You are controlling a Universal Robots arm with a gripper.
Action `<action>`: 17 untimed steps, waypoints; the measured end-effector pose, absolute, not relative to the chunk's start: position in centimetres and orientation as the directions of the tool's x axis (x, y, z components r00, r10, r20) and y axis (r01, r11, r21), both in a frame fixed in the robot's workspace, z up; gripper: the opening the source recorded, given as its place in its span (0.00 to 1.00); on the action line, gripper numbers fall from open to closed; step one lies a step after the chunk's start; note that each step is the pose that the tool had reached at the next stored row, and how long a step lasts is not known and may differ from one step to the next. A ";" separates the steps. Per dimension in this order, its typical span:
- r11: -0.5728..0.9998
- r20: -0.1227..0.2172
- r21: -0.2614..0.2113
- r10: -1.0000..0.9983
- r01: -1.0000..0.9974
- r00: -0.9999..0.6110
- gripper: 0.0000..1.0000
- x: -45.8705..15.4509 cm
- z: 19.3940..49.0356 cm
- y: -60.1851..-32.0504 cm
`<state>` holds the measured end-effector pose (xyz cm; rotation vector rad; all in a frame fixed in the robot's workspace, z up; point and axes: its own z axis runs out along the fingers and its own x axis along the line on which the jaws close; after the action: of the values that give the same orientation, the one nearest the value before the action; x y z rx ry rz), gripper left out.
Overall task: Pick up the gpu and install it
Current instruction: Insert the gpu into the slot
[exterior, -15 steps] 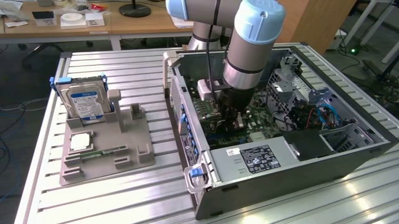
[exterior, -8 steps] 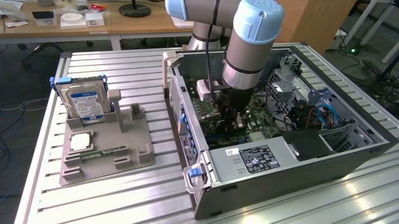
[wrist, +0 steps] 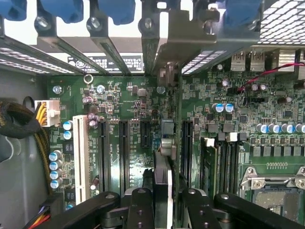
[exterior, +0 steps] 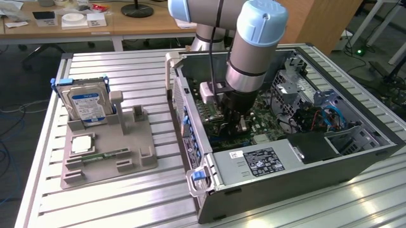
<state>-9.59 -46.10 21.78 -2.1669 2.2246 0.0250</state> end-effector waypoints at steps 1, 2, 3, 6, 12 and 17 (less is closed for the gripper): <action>0.027 -0.038 -0.014 -0.999 -1.000 -0.026 0.27 -9.6 21.7 -46.1; 0.027 -0.038 -0.014 -0.999 -1.000 -0.026 0.27 -9.6 21.7 -46.1; 0.026 -0.039 -0.012 -0.999 -1.000 -0.026 0.27 -9.6 21.7 -46.1; 0.026 -0.038 -0.012 -0.999 -1.000 -0.026 0.27 -9.6 21.8 -46.1; 0.026 -0.039 -0.013 -0.999 -1.000 -0.026 0.34 -9.6 22.4 -46.1; 0.026 -0.039 -0.016 -0.999 -1.000 -0.026 0.34 -9.6 24.6 -46.1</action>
<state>-9.61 -46.09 24.64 -2.1650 2.2221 0.0245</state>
